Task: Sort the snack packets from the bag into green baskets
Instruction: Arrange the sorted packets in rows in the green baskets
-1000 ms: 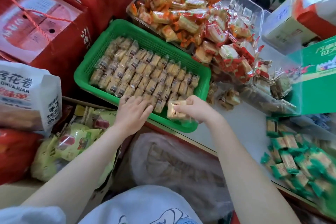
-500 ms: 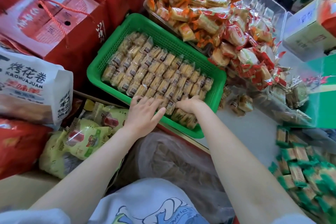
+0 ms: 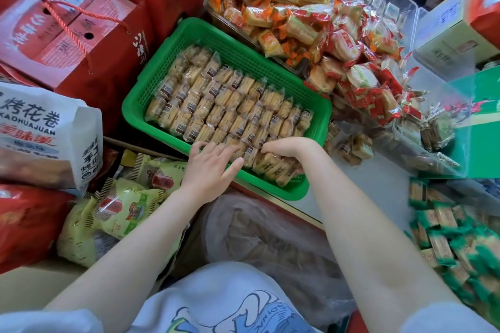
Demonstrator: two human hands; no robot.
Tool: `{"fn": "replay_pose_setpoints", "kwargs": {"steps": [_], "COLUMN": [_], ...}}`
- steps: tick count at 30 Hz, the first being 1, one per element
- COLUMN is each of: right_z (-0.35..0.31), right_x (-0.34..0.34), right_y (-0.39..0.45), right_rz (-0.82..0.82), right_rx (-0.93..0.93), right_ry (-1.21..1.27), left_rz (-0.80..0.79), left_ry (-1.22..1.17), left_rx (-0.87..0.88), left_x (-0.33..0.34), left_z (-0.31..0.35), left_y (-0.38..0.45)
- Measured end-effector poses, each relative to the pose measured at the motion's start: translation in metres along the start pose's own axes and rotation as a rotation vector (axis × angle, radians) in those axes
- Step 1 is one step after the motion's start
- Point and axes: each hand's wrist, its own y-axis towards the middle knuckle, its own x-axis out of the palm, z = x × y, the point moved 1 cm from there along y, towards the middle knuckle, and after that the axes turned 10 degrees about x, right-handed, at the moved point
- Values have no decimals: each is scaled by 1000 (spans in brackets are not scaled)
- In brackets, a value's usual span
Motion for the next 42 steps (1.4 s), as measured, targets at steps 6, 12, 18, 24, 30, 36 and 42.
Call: {"fn": "replay_pose_setpoints", "kwargs": {"steps": [6, 12, 18, 24, 30, 36, 42], "right_z": [-8, 12, 17, 26, 11, 15, 45], "right_x": [26, 76, 74, 76, 78, 73, 86], "right_y": [31, 27, 36, 32, 42, 44, 20], "right_rz": [77, 542, 434, 428, 456, 270, 704], "right_rx": [136, 49, 33, 54, 68, 54, -287], "right_ry": [228, 285, 304, 260, 313, 218, 152], "left_rz": [-16, 0, -26, -24, -28, -35, -47], "left_ry": [17, 21, 30, 39, 39, 56, 61], "left_rx": [-7, -7, -24, -32, -26, -31, -33], "left_x": [1, 3, 2, 3, 0, 1, 0], "left_z": [0, -1, 0, 1, 3, 4, 2], "left_y": [0, 1, 1, 2, 1, 1, 2]}}
